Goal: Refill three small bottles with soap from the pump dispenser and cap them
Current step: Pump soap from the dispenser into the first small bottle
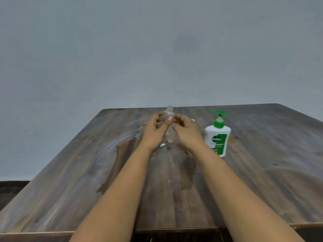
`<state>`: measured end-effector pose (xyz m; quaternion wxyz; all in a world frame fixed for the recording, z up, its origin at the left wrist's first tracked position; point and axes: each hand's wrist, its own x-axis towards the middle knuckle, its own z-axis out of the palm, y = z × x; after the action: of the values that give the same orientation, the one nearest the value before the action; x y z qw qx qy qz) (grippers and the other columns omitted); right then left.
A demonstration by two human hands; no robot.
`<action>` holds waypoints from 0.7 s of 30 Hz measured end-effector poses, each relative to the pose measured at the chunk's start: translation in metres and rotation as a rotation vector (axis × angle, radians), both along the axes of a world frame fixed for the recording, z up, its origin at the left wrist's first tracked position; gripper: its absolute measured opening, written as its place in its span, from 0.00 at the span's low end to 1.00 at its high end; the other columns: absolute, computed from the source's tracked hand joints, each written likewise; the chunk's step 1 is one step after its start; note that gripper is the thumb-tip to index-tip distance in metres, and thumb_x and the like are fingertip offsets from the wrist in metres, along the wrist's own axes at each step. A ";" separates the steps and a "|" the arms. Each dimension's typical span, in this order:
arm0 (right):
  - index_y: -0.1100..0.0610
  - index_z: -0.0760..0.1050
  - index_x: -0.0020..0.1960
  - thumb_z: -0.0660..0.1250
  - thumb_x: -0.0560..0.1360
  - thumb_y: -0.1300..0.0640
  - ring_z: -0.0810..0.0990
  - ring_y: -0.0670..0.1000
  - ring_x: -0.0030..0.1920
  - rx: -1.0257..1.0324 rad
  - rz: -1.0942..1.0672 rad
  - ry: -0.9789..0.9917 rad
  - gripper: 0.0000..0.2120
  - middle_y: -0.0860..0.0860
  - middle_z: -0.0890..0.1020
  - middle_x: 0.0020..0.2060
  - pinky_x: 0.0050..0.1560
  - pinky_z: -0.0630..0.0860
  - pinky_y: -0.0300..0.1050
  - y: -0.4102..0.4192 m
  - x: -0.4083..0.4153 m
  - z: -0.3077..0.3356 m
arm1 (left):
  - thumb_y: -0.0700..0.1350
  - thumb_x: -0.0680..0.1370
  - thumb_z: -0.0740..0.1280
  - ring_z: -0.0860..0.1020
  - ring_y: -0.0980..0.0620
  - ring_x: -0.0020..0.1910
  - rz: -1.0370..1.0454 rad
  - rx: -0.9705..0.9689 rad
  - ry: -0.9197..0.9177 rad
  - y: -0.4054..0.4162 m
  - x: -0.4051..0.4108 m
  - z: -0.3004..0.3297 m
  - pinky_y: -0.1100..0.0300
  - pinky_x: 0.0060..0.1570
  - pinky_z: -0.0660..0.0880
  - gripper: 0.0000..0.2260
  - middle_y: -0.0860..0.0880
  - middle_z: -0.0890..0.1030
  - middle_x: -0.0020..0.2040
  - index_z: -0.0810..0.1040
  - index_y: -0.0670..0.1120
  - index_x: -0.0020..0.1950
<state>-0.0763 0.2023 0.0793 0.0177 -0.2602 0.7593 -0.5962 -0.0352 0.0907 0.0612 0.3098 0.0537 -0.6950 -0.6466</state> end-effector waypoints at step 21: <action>0.61 0.74 0.66 0.59 0.81 0.61 0.70 0.49 0.67 -0.016 -0.300 0.835 0.15 0.55 0.76 0.61 0.68 0.65 0.37 0.097 -0.080 -0.031 | 0.52 0.79 0.66 0.76 0.54 0.24 -0.098 0.167 -0.095 0.086 -0.054 0.009 0.64 0.24 0.68 0.13 0.50 0.84 0.39 0.82 0.52 0.37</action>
<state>-0.1558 0.2996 0.0485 -0.3791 -0.3659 0.7260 -0.4419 -0.0896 0.1768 0.0697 0.2389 0.0759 -0.6543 -0.7135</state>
